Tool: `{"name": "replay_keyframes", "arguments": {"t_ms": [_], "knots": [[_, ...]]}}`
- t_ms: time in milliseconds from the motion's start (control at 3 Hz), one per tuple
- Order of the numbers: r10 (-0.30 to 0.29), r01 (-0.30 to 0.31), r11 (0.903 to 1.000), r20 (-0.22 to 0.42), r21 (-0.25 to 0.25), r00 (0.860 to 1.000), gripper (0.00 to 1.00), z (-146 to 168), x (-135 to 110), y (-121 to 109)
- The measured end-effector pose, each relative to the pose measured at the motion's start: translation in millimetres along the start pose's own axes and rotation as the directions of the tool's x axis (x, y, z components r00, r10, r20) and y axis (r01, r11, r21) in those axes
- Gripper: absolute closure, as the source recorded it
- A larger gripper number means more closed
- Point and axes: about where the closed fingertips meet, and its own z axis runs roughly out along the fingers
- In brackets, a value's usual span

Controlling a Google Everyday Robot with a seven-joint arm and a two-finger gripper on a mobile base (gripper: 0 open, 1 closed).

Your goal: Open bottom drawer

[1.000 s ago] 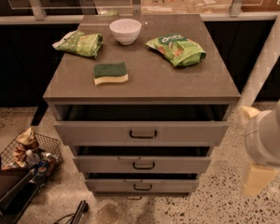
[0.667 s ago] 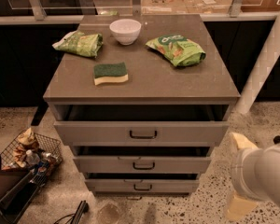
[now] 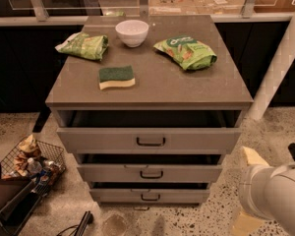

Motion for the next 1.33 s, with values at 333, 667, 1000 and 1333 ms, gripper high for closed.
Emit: {"name": "replay_keyframes", "arguments": {"t_ms": [333, 667, 1000, 1333], "knots": [[-0.011, 0.011, 0.9999, -0.008, -0.009, 1.000, 0.00, 27, -1, 6], [-0.043, 0.043, 0.9982, -0.002, -0.042, 0.999, 0.00, 74, -5, 30], [-0.080, 0.083, 0.9923, 0.029, -0.092, 0.996, 0.00, 128, -7, 75], [-0.067, 0.075, 0.9888, 0.062, -0.129, 0.996, 0.00, 163, -7, 105]]}}
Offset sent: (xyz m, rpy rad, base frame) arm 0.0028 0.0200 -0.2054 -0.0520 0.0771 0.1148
